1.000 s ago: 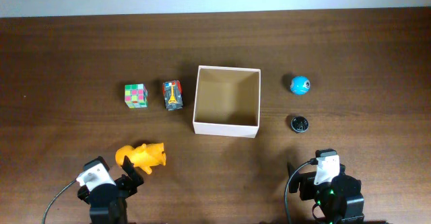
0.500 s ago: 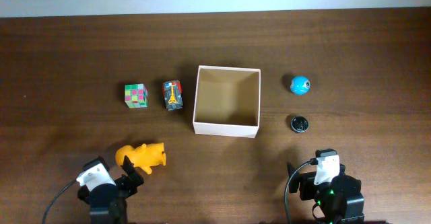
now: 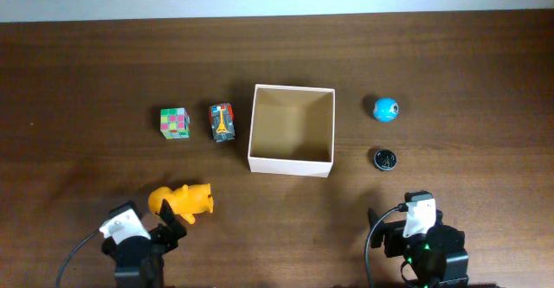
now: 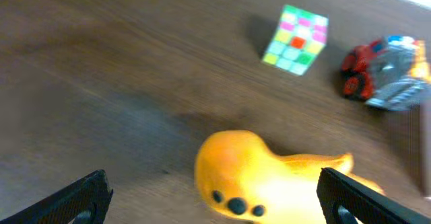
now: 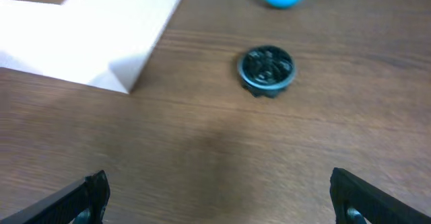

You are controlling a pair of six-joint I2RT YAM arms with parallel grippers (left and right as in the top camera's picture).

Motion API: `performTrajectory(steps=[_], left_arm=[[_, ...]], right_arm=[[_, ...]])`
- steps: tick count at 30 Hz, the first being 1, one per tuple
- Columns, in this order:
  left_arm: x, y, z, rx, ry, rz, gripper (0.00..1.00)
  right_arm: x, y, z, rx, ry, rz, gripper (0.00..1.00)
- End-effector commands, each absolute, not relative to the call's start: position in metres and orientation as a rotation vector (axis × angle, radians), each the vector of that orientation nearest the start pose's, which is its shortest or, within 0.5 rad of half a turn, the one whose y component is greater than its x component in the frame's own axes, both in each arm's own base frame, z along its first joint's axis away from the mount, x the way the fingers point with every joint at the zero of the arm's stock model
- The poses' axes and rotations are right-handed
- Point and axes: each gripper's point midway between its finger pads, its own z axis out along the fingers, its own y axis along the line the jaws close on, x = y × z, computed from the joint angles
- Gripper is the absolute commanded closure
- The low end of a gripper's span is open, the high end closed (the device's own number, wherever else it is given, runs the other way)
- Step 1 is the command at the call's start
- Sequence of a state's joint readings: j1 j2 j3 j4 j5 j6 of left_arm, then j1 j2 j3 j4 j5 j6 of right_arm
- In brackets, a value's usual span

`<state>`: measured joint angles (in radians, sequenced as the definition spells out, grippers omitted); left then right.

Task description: Pack container

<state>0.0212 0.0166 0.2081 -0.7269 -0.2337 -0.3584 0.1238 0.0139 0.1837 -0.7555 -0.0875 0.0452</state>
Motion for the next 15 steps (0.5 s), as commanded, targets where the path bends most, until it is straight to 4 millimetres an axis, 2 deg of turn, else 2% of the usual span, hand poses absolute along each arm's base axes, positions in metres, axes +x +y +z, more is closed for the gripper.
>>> performTrajectory(steps=[1, 5, 9, 11, 12, 15], left_arm=[[0.202, 0.017, 0.106, -0.419, 2.015, -0.130, 0.01], [0.212, -0.017, 0.127, -0.279, 1.955, -0.334, 0.01], [0.211, -0.035, 0.146, -0.193, 1.917, -0.440, 0.01], [0.210, -0.037, 0.164, -0.178, 1.888, -0.449, 0.01], [0.209, -0.036, 0.180, -0.173, 1.873, -0.447, 0.01], [0.211, -0.037, 0.203, -0.123, 1.894, -0.409, 0.01]], right_arm=[[0.188, 0.053, 0.086, -0.181, 2.131, 0.285, 0.01], [0.192, 0.066, 0.102, -0.229, 2.055, 0.366, 0.01], [0.194, 0.095, 0.139, -0.219, 1.918, 0.620, 0.01], [0.193, 0.104, 0.154, -0.221, 1.866, 0.706, 0.01], [0.192, 0.105, 0.162, -0.203, 1.855, 0.735, 0.01], [0.189, 0.103, 0.175, -0.196, 1.857, 0.725, 0.01]])
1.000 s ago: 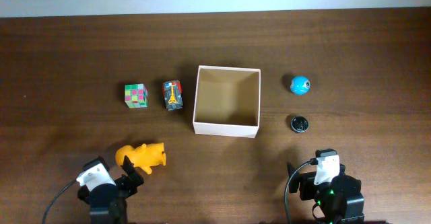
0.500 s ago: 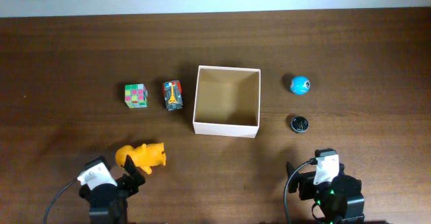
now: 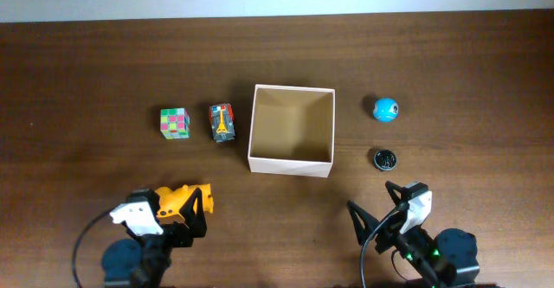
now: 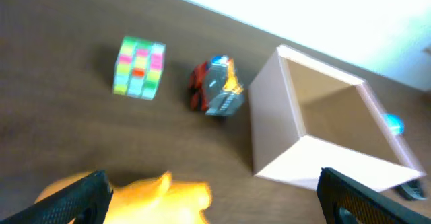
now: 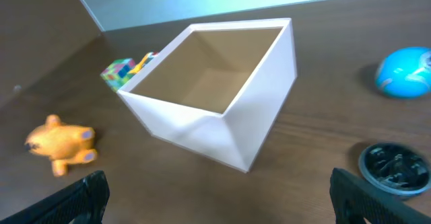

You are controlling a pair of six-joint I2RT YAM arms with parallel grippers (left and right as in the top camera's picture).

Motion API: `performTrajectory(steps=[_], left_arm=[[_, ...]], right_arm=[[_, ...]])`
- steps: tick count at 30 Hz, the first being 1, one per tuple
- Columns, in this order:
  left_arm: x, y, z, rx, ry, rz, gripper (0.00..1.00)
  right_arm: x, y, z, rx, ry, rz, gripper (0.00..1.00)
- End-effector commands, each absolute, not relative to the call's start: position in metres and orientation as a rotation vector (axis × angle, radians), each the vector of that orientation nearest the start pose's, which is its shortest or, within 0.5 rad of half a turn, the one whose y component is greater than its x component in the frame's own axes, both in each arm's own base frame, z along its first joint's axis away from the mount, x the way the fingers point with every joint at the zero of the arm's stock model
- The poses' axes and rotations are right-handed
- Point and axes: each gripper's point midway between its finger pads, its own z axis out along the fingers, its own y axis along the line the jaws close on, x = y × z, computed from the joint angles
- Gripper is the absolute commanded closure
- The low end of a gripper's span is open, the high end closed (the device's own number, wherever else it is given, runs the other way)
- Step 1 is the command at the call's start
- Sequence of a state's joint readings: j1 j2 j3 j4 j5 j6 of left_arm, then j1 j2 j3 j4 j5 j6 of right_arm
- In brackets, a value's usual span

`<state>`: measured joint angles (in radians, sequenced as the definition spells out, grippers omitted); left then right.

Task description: Pack container

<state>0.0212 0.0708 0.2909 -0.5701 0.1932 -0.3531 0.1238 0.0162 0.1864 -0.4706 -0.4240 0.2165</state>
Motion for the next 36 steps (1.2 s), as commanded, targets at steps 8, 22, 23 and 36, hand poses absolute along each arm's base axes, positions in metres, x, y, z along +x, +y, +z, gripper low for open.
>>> performTrajectory(steps=[8, 22, 23, 36], left_arm=[[0.243, -0.036, 0.252, -0.013, 2.221, -0.320, 0.01], [0.324, -0.053, 0.233, 0.102, 2.693, -0.347, 0.01], [0.326, -0.058, 0.223, 0.119, 2.742, -0.340, 0.01], [0.379, -0.092, 0.122, -0.203, 2.941, -0.235, 0.01]], right_arm=[[0.199, 0.077, 0.224, -0.041, 2.076, 0.557, 0.01], [0.279, 0.063, 0.269, 0.049, 2.395, 0.372, 0.02], [0.286, 0.061, 0.260, 0.066, 2.426, 0.361, 0.01], [0.315, -0.019, 0.165, 0.651, 2.696, 0.229, 0.01]])
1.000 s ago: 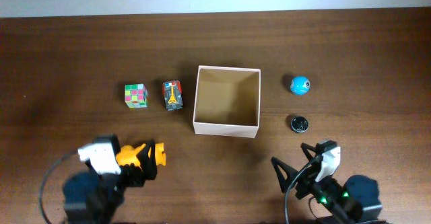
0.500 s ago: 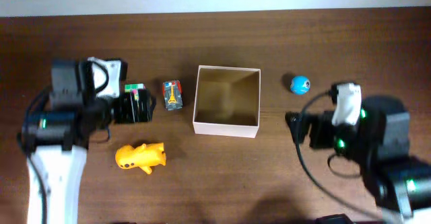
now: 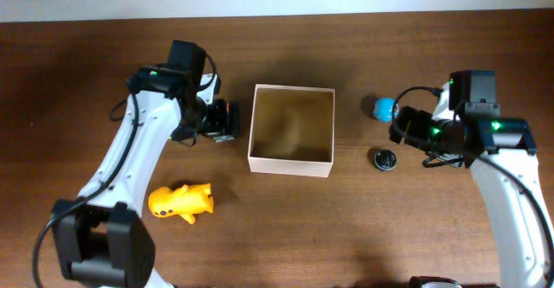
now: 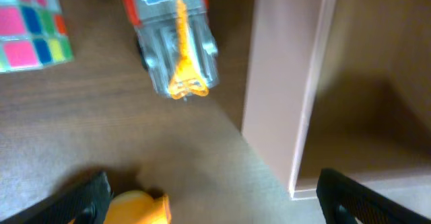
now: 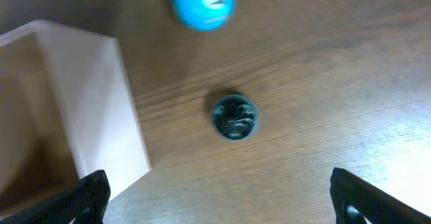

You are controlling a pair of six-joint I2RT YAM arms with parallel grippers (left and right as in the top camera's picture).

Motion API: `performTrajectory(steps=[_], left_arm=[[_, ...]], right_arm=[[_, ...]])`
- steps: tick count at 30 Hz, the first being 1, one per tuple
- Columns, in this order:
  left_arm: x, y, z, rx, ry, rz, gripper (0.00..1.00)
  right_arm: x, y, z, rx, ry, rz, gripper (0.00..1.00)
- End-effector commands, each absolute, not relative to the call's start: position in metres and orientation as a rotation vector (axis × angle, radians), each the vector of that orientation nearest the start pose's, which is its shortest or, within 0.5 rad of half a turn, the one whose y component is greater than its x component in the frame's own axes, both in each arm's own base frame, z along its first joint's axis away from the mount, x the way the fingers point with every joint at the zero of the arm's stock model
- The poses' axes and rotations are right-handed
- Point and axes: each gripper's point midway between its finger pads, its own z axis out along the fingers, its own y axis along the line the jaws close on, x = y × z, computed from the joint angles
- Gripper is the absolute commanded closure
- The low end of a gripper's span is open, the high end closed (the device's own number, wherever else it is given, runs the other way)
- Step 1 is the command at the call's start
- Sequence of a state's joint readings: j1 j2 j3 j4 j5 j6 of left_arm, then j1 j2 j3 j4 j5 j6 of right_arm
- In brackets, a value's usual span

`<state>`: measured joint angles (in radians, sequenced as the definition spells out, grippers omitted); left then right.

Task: Pack container
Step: 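Reach the left gripper to the red toy truck and grasp it, then carry the truck into the box and release it with the left gripper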

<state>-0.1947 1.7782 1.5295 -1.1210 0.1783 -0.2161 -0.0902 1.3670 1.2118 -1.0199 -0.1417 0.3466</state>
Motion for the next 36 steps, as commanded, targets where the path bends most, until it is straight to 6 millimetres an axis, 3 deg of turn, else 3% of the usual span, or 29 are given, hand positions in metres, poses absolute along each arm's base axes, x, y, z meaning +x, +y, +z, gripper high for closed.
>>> performTrajectory(steps=[1, 5, 14, 18, 23, 25, 30, 33, 36], left_arm=[[0.386, -0.093, 0.118, -0.200, 2.927, -0.236, 0.01], [0.406, -0.089, 0.104, -0.204, 2.890, -0.181, 0.00], [0.422, -0.091, 0.048, -0.234, 2.945, -0.155, 0.07], [0.427, -0.092, 0.035, -0.234, 2.949, -0.154, 0.15], [0.425, -0.092, 0.023, -0.220, 2.975, -0.144, 0.17], [0.424, -0.091, 0.020, -0.220, 2.984, -0.140, 0.27], [0.432, -0.093, 0.033, -0.199, 2.962, -0.147, 0.48], [0.441, -0.095, 0.057, -0.140, 2.947, -0.147, 0.59], [0.448, -0.096, 0.090, -0.101, 2.933, -0.147, 0.60]], right_arm=[[0.314, -0.022, 0.162, 0.667, 2.704, 0.225, 0.01], [0.314, -0.028, 0.157, 0.697, 2.712, 0.219, 0.01], [0.312, -0.027, 0.156, 0.701, 2.722, 0.219, 0.01], [0.312, -0.027, 0.156, 0.701, 2.722, 0.218, 0.01], [0.312, -0.028, 0.157, 0.701, 2.721, 0.218, 0.01], [0.312, -0.028, 0.157, 0.700, 2.720, 0.219, 0.01], [0.312, -0.027, 0.156, 0.701, 2.722, 0.219, 0.01], [0.312, -0.027, 0.156, 0.701, 2.723, 0.219, 0.01], [0.311, -0.027, 0.156, 0.702, 2.726, 0.219, 0.01]])
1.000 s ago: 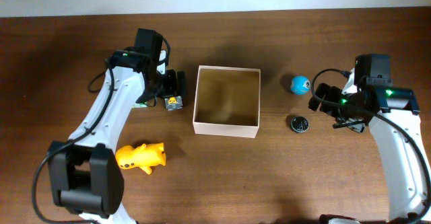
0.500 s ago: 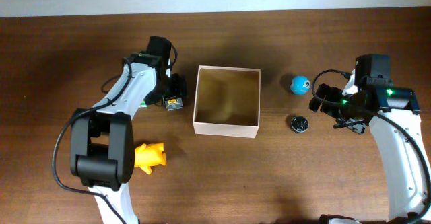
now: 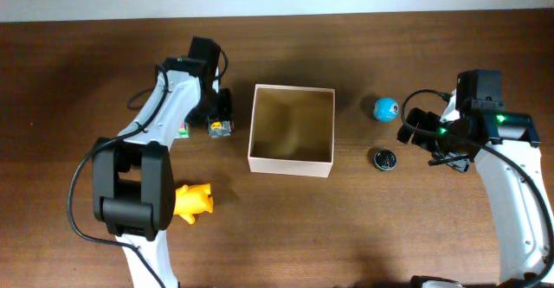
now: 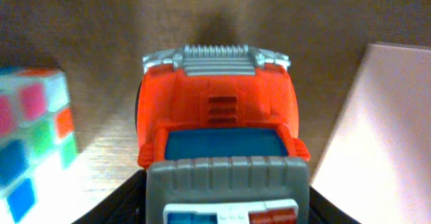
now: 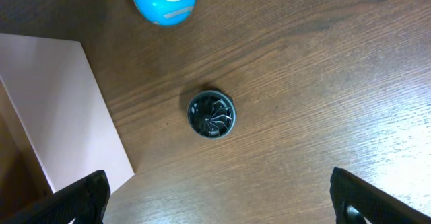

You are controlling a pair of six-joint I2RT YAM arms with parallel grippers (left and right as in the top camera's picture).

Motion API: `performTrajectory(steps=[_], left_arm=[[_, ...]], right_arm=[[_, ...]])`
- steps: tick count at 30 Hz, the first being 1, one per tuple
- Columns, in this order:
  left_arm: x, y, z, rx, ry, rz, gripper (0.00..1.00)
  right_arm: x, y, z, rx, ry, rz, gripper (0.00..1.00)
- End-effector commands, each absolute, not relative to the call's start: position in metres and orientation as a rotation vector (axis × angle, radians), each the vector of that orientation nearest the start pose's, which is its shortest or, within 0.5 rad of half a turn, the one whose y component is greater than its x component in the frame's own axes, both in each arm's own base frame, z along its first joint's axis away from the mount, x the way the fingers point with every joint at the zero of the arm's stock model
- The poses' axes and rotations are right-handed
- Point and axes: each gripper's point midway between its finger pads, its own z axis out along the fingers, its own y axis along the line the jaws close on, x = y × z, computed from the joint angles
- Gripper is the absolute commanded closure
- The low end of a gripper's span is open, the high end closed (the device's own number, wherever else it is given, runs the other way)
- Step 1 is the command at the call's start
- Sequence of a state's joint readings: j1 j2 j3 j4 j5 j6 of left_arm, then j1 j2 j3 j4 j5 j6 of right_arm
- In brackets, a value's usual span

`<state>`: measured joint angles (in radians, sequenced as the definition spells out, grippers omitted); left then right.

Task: Pack container
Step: 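Carry the truck into the box and release it with the left gripper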

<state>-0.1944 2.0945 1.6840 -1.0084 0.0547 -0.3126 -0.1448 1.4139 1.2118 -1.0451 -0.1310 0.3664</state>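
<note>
The open white box (image 3: 292, 161) stands mid-table. Just left of it sits the red and grey toy truck (image 4: 219, 109), which fills the left wrist view. My left gripper (image 4: 227, 183) is down over it, a dark finger (image 4: 124, 200) pressed to each side of its grey body. A black disc (image 5: 211, 114) and a blue ball lie right of the box. My right gripper (image 5: 217, 180) hangs open above the bare wood near the disc, holding nothing. The yellow animal toy (image 3: 192, 200) lies at the front left.
A colourful puzzle cube (image 4: 30, 136) sits close beside the truck on its left, half hidden under my left arm in the overhead view. The box wall (image 4: 377, 130) is right next to the truck on the other side.
My left gripper has dropped from above the truck onto it, and its fingers have come in against the truck's sides. My right gripper has shifted a little; the disc is now nearer the view's middle.
Both arms were folded low at the table's front edge, grippers open. Then they had risen a little, looking across the table. Later the left reached over the truck and the right over the disc. Now the left grips the truck, which stays on the table.
</note>
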Motion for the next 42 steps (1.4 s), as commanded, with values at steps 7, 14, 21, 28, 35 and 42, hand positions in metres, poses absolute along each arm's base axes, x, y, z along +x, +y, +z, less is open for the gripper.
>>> performTrajectory(steps=[7, 14, 21, 28, 35, 42], left_arm=[[0.442, -0.114, 0.181, -0.050, 2.900, -0.197, 0.62], [0.416, -0.192, 0.211, 0.169, 2.868, -0.291, 0.61], [0.395, -0.263, 0.161, 0.409, 2.902, -0.134, 0.61], [0.381, -0.289, 0.100, 0.436, 3.010, -0.051, 0.61], [0.400, -0.307, 0.068, 0.300, 3.002, -0.107, 0.61], [0.406, -0.327, 0.064, 0.277, 2.978, -0.218, 0.55]], right_arm=[[0.308, -0.027, 0.155, 0.707, 2.740, 0.217, 0.01], [0.306, -0.040, 0.154, 0.724, 2.732, 0.110, 0.01], [0.305, -0.039, 0.154, 0.730, 2.735, 0.111, 0.01], [0.297, -0.038, 0.151, 0.740, 2.769, 0.106, 0.01], [0.295, -0.038, 0.151, 0.742, 2.777, 0.105, 0.01], [0.295, -0.038, 0.151, 0.741, 2.778, 0.105, 0.01]])
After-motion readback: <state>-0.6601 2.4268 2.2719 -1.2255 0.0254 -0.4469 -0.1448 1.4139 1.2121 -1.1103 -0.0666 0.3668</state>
